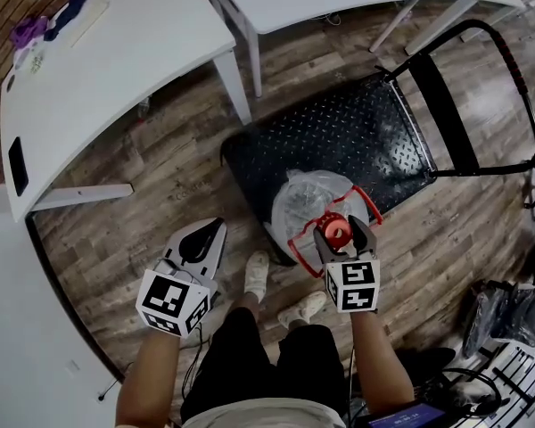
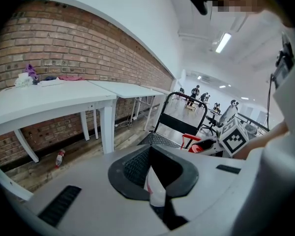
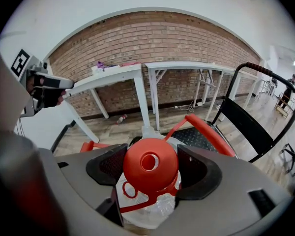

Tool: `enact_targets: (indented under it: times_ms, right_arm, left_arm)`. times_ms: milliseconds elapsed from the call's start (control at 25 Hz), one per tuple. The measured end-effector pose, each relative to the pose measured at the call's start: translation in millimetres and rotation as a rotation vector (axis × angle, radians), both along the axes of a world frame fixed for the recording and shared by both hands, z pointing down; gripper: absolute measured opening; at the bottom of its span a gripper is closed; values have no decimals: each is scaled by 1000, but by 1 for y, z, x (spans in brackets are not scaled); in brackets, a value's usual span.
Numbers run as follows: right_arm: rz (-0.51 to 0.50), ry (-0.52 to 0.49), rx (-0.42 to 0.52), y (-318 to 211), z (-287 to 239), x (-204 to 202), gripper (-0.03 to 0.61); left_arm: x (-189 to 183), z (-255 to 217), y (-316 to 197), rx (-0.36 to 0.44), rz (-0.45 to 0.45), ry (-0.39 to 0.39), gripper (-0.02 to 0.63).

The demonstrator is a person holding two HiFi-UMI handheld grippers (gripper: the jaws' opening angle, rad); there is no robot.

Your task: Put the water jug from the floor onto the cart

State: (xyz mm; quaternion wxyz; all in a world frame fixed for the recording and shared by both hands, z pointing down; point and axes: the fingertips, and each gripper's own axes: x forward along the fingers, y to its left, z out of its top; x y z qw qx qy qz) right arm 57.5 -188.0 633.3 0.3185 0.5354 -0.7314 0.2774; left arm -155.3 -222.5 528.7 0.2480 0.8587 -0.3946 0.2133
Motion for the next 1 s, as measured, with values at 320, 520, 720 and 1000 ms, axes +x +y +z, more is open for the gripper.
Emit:
enact_targets:
  times_ms: [320,520,720,1000]
  right_arm:
    - [37,24,40,1,-4,1,314]
    - [72,18,90,2,-30,1,314]
    - [148,14,221,9,-100,4,314]
    - [287,0,340,57,-195,32,310]
  left_arm:
    - [-2,1,5,1,42,26,0]
    - [-12,-3,11,10,52,34,0]
    - [-8,-32,6,50,84,80,0]
    - [29,-93,11,147,185,135,-1]
